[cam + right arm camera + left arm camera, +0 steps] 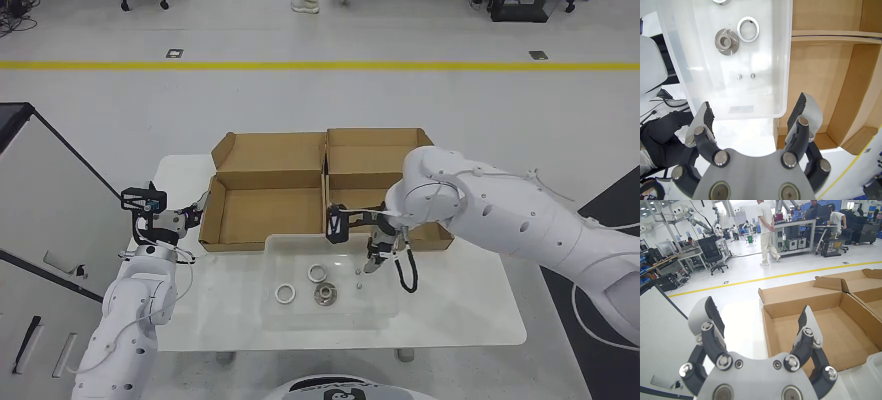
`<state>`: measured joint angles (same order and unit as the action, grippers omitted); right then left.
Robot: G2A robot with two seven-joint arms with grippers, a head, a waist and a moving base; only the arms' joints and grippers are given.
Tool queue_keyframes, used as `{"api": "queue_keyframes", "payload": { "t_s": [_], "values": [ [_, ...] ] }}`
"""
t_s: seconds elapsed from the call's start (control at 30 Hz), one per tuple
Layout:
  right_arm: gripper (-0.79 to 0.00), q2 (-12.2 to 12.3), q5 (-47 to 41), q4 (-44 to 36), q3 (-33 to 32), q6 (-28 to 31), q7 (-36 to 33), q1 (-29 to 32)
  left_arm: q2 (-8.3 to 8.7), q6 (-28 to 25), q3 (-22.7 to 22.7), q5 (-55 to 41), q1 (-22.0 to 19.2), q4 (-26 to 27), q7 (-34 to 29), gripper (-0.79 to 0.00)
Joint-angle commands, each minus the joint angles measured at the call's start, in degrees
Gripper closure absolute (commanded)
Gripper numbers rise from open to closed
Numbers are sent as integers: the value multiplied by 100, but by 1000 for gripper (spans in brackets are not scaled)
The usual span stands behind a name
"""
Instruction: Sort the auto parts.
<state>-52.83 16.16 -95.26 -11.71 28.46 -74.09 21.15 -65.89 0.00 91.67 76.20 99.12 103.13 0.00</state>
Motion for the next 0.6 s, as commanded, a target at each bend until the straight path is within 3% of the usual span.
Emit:
{"api": "queue_keyframes", "payload": {
  "t_s": [0.0,0.57],
  "values": [
    [-785,-6,-17,16,-23,125,-17,15,0,0,0,0,0,0,0,-785],
    [-785,-99,57,-245,197,240,65,-53,0,0,0,0,0,0,0,-785]
  ]
}}
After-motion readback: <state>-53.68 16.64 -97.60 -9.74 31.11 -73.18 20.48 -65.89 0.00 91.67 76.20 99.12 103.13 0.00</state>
